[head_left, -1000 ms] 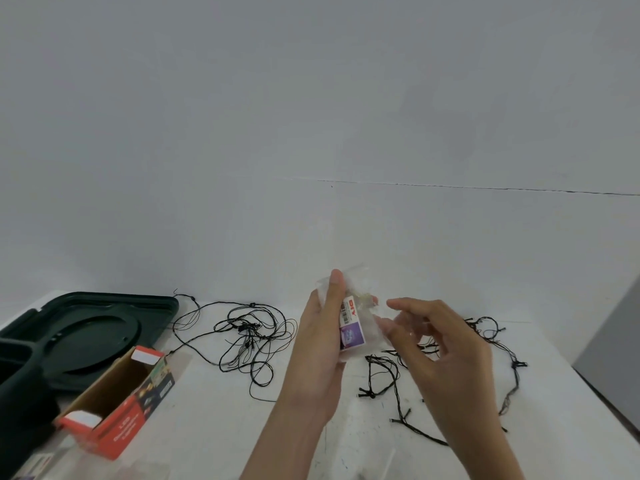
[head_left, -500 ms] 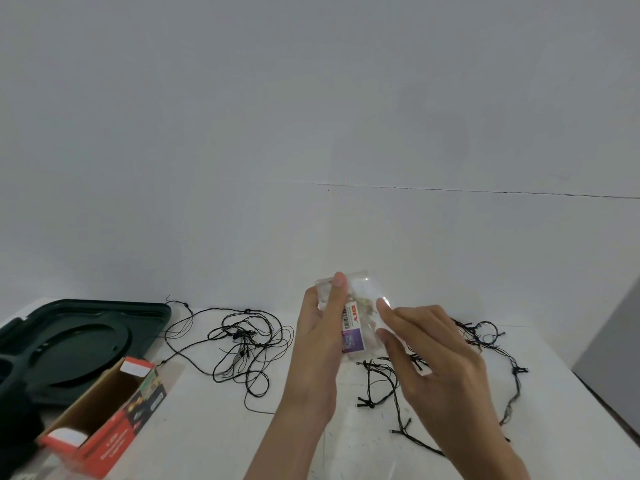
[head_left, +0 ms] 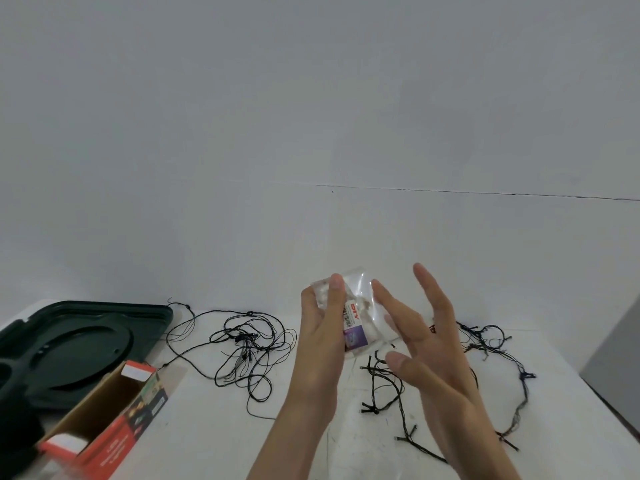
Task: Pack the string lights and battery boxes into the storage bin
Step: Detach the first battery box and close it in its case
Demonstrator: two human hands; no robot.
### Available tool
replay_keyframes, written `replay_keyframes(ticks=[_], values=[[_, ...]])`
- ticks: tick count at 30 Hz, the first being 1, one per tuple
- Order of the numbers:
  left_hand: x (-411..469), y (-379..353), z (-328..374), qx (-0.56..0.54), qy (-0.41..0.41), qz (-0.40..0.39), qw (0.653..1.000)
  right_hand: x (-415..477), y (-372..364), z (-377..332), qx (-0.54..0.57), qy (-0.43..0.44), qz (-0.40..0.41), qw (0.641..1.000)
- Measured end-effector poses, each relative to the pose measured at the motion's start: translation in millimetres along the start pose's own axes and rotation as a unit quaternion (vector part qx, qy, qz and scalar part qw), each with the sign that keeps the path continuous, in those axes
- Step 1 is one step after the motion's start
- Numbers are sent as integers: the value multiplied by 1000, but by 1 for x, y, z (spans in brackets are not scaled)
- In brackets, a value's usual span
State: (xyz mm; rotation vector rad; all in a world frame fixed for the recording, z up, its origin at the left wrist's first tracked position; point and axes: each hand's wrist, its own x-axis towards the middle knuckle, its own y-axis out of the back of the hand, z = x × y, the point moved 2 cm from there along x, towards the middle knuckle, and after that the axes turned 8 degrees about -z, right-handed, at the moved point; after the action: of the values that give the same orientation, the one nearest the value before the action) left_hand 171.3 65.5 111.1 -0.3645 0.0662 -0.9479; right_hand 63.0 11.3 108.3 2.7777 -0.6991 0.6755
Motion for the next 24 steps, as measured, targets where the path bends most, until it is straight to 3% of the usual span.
replay_keyframes(ticks=[7, 14, 19, 24], values=[[-3, -1, -2, -63, 37, -48, 996, 2, -11, 6, -142, -6, 28, 989], [-6, 9, -2, -206, 46, 4, 977, 4, -12, 15, -223, 43, 91, 970], [-8, 13, -3, -221, 20, 22, 975, 3, -16, 14, -312, 54, 92, 944], [-9, 19, -6, -195, 8, 6, 981, 4, -18, 11, -312, 51, 70, 946]])
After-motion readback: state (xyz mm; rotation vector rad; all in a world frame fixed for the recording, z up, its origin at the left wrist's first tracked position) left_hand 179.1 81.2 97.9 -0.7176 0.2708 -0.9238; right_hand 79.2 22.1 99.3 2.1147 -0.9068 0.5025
